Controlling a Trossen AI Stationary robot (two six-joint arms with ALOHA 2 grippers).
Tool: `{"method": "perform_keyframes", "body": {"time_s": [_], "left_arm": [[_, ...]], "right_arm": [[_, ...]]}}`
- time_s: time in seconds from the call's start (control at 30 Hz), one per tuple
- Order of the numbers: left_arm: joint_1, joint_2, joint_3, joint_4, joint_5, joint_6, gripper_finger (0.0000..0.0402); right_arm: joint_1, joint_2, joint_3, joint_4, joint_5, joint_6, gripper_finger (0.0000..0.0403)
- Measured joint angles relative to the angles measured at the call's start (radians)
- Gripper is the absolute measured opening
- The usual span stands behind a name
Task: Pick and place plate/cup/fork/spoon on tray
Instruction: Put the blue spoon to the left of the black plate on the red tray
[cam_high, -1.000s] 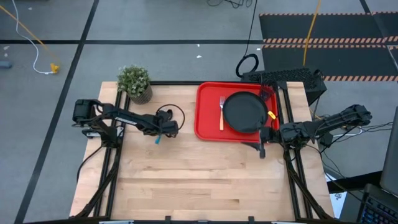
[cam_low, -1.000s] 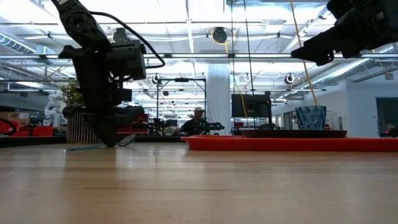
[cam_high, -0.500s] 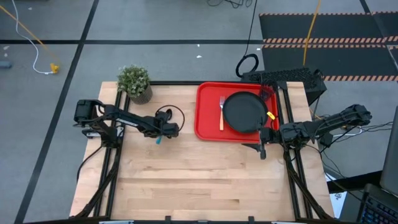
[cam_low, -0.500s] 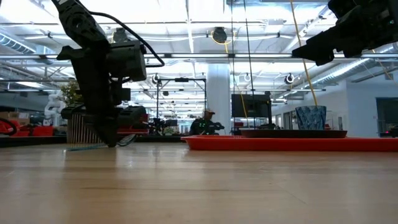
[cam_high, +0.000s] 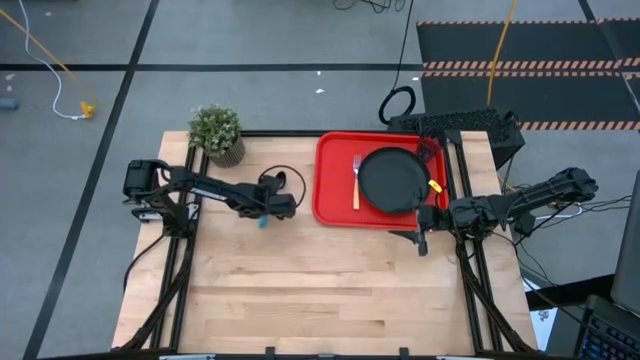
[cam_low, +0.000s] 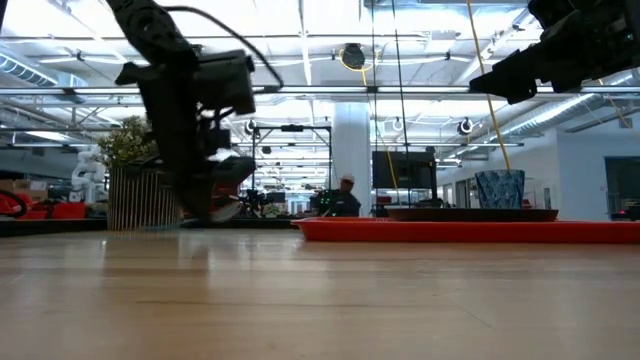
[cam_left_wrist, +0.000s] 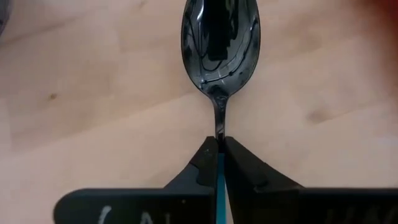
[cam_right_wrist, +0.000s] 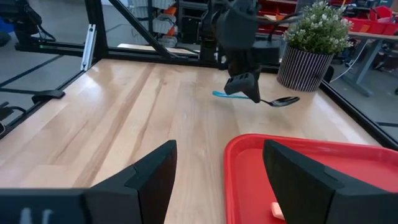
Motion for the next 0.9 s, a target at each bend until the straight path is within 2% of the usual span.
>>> {"method": "perform_keyframes", "body": {"time_s": [0.3, 0.5, 0.8, 0.9], "left_arm": [[-0.001, -0.002, 0.184, 0.104, -0.017, 0.157, 0.0012], [-0.006, -0.003, 0.268, 0.331, -0.072, 0.270, 0.0008], [-0.006, -0.002, 0.276, 0.699, -0.113, 0.357, 0.0008], [-0.006, 0.031, 0.317, 0.737, -0.123, 0.378, 0.0008]], "right_arm": [[-0.001, 0.000, 0.000, -0.061, 0.026, -0.042, 0.0231], [-0.001, 0.000, 0.000, -0.067, 0.032, -0.056, 0.0231], [0.000, 0.000, 0.000, -0.067, 0.028, -0.137, 0.0231], [0.000, 0.000, 0.000, -0.066, 0.028, -0.186, 0.0231]]}}
